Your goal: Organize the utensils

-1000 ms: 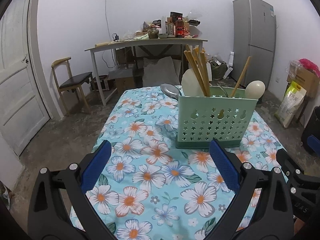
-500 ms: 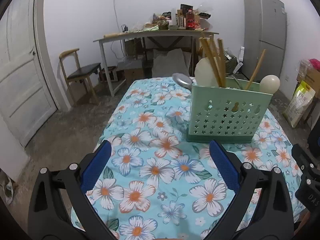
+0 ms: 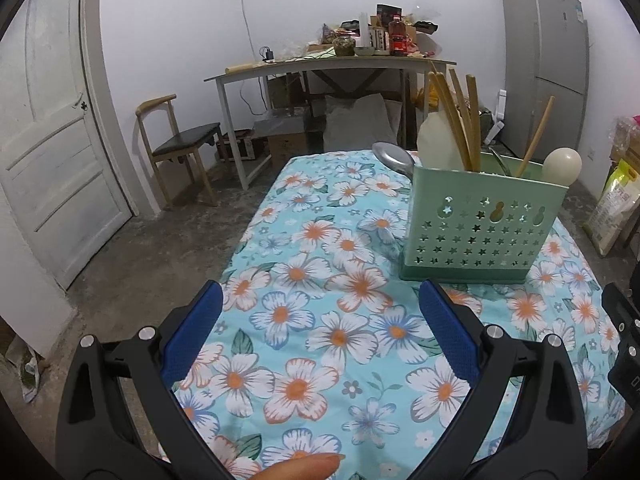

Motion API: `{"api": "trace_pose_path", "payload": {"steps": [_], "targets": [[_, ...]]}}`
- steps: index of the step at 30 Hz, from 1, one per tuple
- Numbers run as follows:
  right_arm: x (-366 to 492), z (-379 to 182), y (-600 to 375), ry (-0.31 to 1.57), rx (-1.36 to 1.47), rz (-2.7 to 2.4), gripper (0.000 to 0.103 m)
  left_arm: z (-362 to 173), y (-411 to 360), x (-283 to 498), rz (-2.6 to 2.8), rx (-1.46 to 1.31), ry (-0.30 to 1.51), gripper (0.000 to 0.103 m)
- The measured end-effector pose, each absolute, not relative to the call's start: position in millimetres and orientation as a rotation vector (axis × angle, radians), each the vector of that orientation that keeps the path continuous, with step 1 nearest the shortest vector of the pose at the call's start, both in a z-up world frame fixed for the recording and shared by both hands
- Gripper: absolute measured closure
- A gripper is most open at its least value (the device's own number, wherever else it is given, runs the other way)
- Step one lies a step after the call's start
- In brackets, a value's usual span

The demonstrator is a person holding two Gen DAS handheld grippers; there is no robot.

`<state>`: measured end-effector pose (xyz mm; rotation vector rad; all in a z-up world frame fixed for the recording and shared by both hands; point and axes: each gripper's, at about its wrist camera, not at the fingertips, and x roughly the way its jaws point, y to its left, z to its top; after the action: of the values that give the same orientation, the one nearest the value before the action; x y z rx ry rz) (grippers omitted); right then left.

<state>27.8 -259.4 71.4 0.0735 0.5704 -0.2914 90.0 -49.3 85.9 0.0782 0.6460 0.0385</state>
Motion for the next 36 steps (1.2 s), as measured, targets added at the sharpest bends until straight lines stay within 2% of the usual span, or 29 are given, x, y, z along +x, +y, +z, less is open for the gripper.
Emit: {"api": "trace_pose_path", "payload": {"steps": [36], "targets": [[14, 79, -256, 0.566, 0.075, -0.295, 0.006, 90, -51, 76, 0.042, 0.092, 0.656, 0.008]]}}
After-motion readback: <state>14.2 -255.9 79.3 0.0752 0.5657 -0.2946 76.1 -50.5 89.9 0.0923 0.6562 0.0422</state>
